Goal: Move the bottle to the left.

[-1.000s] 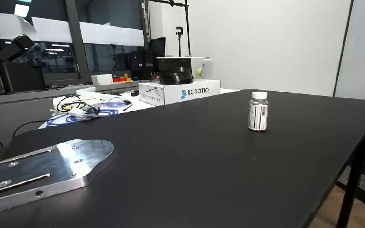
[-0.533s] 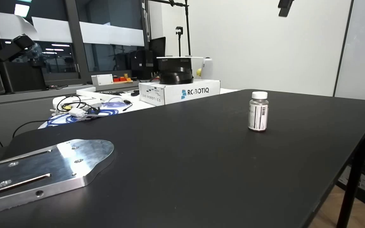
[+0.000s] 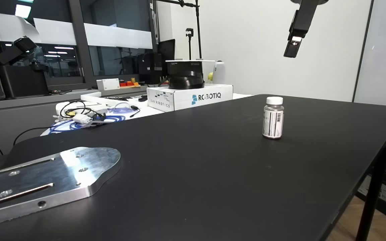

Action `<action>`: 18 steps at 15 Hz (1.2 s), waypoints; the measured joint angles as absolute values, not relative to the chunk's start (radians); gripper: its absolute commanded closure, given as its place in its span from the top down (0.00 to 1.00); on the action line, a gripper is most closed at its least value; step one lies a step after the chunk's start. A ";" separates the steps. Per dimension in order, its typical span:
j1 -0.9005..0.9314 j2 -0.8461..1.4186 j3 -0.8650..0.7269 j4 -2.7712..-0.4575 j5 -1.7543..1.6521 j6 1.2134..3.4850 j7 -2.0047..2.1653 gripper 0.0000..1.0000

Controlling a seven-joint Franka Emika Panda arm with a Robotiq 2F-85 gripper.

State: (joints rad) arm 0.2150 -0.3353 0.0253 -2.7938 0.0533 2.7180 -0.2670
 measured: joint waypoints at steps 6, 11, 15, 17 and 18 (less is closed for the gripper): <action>0.214 -0.288 0.027 -2.788 0.050 2.740 -0.268 1.00; 0.200 -0.281 0.029 -2.788 0.041 2.765 -0.267 1.00; 0.178 -0.229 0.028 -2.788 0.040 2.843 -0.267 1.00; 0.173 -0.185 0.028 -2.789 0.040 2.890 -0.267 1.00; 0.171 -0.162 0.028 -2.789 0.040 2.913 -0.267 1.00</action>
